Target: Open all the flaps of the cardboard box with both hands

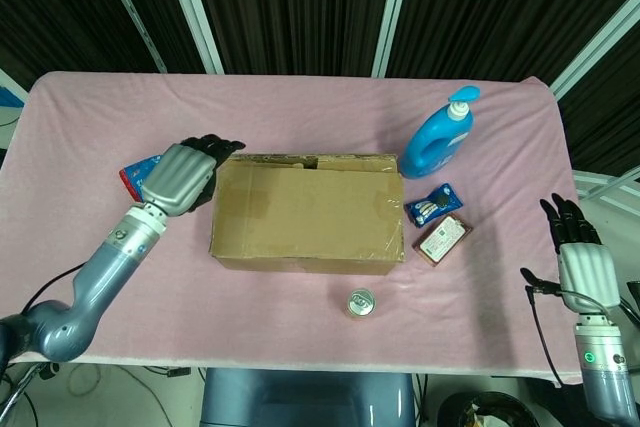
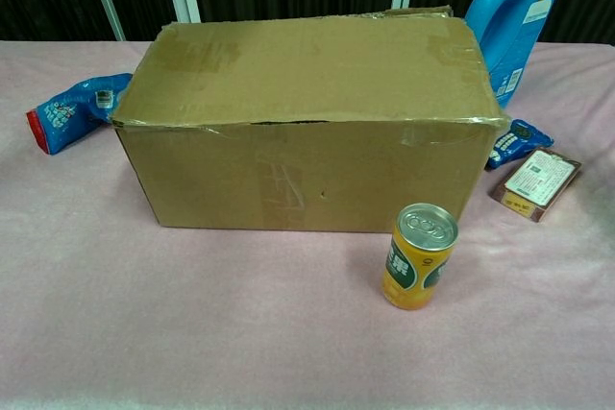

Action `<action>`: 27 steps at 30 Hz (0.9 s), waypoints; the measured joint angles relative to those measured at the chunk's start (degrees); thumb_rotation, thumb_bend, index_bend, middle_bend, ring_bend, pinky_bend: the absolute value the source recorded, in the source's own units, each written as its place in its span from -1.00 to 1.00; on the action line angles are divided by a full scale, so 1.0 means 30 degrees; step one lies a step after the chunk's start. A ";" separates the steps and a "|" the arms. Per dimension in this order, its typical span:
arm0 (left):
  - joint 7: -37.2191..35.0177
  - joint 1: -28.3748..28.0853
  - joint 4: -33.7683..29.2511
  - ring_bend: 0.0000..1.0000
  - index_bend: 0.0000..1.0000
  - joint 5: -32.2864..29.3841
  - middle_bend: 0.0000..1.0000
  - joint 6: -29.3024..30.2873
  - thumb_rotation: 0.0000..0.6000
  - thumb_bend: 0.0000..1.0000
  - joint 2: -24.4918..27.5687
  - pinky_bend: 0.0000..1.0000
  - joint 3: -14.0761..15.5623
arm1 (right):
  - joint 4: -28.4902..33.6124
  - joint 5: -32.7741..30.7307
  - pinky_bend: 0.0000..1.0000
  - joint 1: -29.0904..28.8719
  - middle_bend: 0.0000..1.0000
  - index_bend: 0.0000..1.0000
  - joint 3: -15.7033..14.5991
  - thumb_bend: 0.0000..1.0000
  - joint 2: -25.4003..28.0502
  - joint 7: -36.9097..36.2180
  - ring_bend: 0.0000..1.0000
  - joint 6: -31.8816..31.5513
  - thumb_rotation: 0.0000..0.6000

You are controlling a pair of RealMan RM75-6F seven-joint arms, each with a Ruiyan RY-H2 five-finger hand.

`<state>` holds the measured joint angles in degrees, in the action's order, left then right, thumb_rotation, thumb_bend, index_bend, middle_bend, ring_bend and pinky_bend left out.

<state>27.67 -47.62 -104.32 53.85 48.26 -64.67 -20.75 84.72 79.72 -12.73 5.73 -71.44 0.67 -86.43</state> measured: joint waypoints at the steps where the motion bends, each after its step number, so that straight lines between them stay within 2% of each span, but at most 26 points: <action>1: 0.0270 -0.0387 0.0249 -0.61 -0.63 -0.0576 -0.46 -0.0153 1.00 0.85 -0.0211 -0.35 -0.0034 | -0.0003 0.0000 -0.58 0.0011 -1.00 -1.00 0.0021 -0.69 -0.0005 -0.0045 -1.00 0.0020 1.00; 7: 0.2148 -0.2855 0.2101 -0.54 -0.56 -0.3759 -0.36 -0.0848 1.00 0.86 -0.1708 -0.29 0.0095 | -0.0061 -0.0003 -0.58 0.0075 -1.00 -1.00 0.0153 -0.69 -0.0029 -0.0143 -1.00 0.0127 1.00; 13: 0.3212 -0.4474 0.3523 -0.49 -0.50 -0.5938 -0.28 -0.0917 1.00 0.87 -0.2985 -0.24 0.0765 | -0.0124 -0.0058 -0.58 0.0139 -1.00 -1.00 0.0293 -0.69 -0.0061 -0.0229 -1.00 0.0294 1.00; 22: 0.3153 -0.5261 0.4108 -0.39 -0.41 -0.6682 -0.13 -0.0929 1.00 0.88 -0.3586 -0.18 0.1706 | -0.0166 -0.0077 -0.58 0.0226 -1.00 -1.00 0.0420 -0.69 -0.0129 -0.0231 -1.00 0.0487 1.00; 27: 0.2789 -0.5367 0.4043 -0.27 -0.32 -0.6601 0.03 -0.0873 1.00 0.94 -0.3547 -0.06 0.1919 | -0.0173 -0.0093 -0.57 0.0267 -1.00 -1.00 0.0491 -0.69 -0.0162 -0.0228 -1.00 0.0597 1.00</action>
<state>36.04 -63.72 -92.19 34.04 45.64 -75.31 -14.99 84.20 79.44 -11.93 7.20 -71.93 -0.01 -84.64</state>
